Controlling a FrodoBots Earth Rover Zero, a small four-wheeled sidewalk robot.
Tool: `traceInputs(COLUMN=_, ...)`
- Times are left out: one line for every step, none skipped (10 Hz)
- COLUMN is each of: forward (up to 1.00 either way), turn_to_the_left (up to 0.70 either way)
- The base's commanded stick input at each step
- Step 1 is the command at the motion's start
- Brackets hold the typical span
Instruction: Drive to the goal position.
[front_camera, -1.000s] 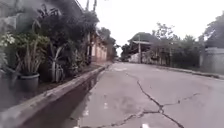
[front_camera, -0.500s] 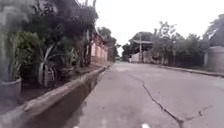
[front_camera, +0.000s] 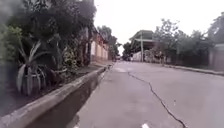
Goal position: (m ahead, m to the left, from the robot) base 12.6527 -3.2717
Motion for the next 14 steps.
traceInputs(forward=0.85, turn_to_the_left=0.0)
traceInputs(forward=0.85, turn_to_the_left=0.0)
traceInputs(forward=0.85, turn_to_the_left=-0.08)
traceInputs(forward=0.85, turn_to_the_left=-0.21)
traceInputs(forward=0.85, turn_to_the_left=-0.02)
traceInputs(forward=0.85, turn_to_the_left=0.0)
traceInputs(forward=0.85, turn_to_the_left=0.0)
traceInputs(forward=0.85, turn_to_the_left=0.0)
traceInputs(forward=0.85, turn_to_the_left=0.0)
traceInputs(forward=0.85, turn_to_the_left=0.0)
traceInputs(forward=0.85, turn_to_the_left=0.0)
traceInputs(forward=0.85, turn_to_the_left=0.0)
traceInputs(forward=0.85, turn_to_the_left=0.0)
traceInputs(forward=0.85, turn_to_the_left=0.0)
